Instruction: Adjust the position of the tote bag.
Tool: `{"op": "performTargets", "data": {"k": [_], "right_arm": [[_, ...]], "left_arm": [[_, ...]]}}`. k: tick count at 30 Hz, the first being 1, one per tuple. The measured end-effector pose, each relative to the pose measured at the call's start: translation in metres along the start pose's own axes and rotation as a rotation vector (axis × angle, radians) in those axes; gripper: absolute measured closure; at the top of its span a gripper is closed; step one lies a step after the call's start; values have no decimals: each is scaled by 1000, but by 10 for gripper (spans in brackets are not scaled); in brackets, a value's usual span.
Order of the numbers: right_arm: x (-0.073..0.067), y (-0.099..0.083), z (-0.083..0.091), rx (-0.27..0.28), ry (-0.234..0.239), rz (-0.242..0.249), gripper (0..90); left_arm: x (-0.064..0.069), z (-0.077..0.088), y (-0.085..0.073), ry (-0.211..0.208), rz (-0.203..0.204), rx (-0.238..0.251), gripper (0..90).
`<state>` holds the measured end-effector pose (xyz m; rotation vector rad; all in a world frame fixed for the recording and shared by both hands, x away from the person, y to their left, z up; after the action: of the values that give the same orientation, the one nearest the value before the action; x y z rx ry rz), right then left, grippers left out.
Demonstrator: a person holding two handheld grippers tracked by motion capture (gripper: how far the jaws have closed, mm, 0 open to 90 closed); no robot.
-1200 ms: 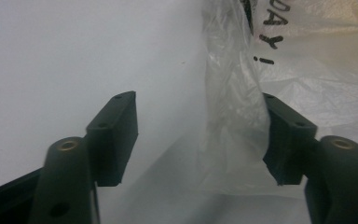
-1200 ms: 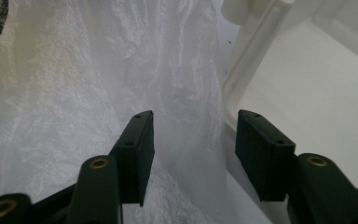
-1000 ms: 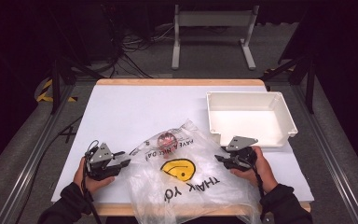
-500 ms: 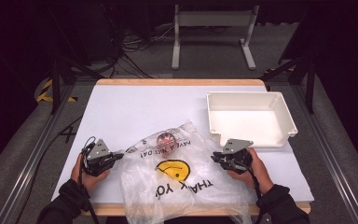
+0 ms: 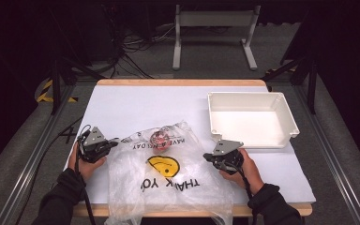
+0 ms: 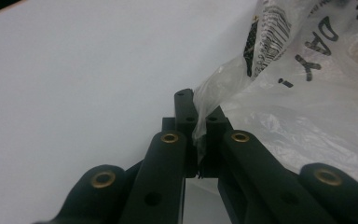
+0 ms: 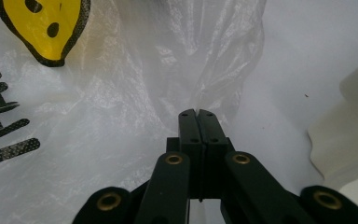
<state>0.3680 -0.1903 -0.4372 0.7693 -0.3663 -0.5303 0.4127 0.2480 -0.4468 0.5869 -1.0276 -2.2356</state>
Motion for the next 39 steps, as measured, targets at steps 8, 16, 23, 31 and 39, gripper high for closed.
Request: {"op": "performTargets", "data": {"k": [8,16,23,31,39], "right_arm": [[3,1,-1,17,-25,-25,900],[8,-1,2,28,-38,-44,900],[4,-1,4,46,-21,-43,853],[-2,-1,17,71,-20,-39,665],[-8,-8,25,48,-9,-53,413]], "left_arm": [[-17,-17,17,37,6,16,896],[-29,-35,36,28,26,27,896],[-34,-22,31,46,76,75,684],[-24,24,24,37,91,177,329],[28,50,-4,-73,17,70,192]]}}
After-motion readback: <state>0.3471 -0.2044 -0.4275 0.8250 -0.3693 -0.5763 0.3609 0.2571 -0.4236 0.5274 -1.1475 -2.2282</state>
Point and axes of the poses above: each handheld gripper's, and its own axes: z roughly backward along the jaws, y roughly out of its top, x roughly to its right, the point moved 1 cm from there along -z, roughly forward along the jaws, and after that the axes turned 3 degrees about -z, right-handed, at the moved point
